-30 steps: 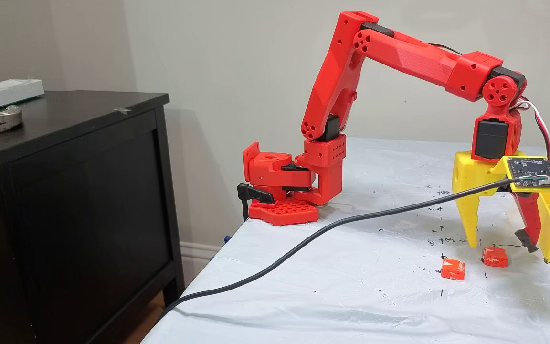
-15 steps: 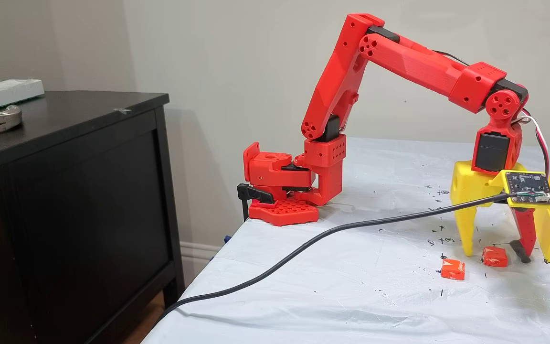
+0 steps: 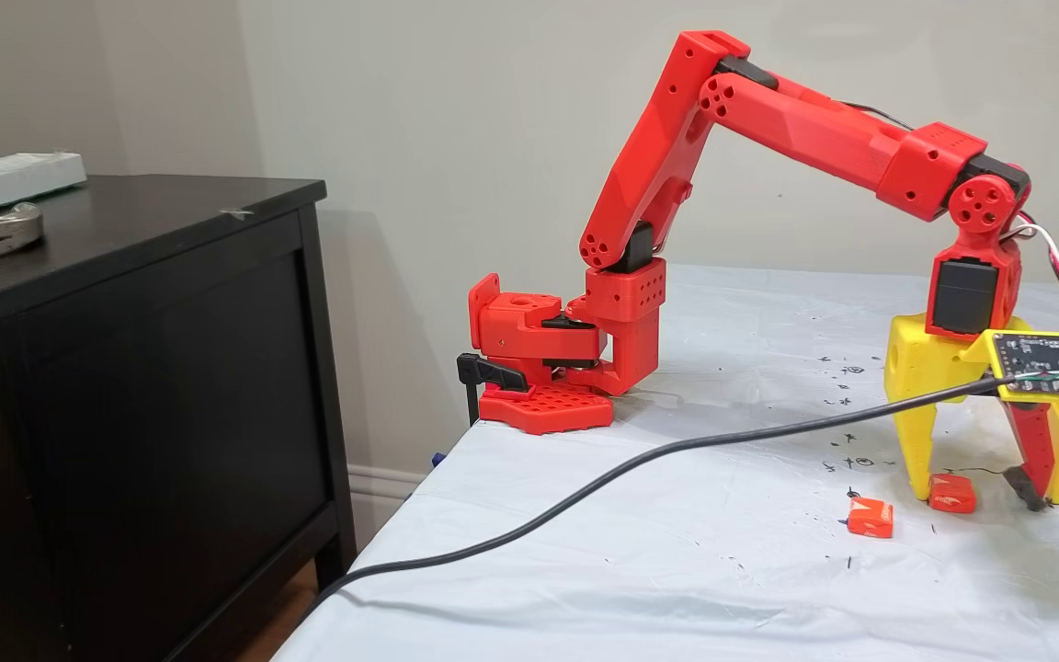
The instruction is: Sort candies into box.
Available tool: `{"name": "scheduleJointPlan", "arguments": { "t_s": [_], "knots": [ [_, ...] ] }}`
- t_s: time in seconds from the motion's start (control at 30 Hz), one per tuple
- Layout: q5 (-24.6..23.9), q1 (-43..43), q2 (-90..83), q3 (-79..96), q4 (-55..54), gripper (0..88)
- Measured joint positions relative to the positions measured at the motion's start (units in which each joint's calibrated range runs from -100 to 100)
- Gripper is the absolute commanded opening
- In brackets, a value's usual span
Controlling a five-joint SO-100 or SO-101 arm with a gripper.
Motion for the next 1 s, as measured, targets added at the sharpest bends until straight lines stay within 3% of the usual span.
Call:
{"name": "scheduleJointPlan", "arguments": {
  "t_s": [0.07, 0.13, 0.37, 1.0],
  "knots": [
    [0.00, -0.57, 0.85, -0.53, -0.08, 28.2],
    [0.00, -0.65, 1.70, -1.31, -0.08, 14.5],
    [0.59, -0.89, 1.95, -1.93, 0.16, 0.2],
    [1.71, -0.73, -4.41, -0.44, 5.97, 0.2]
  ]
}}
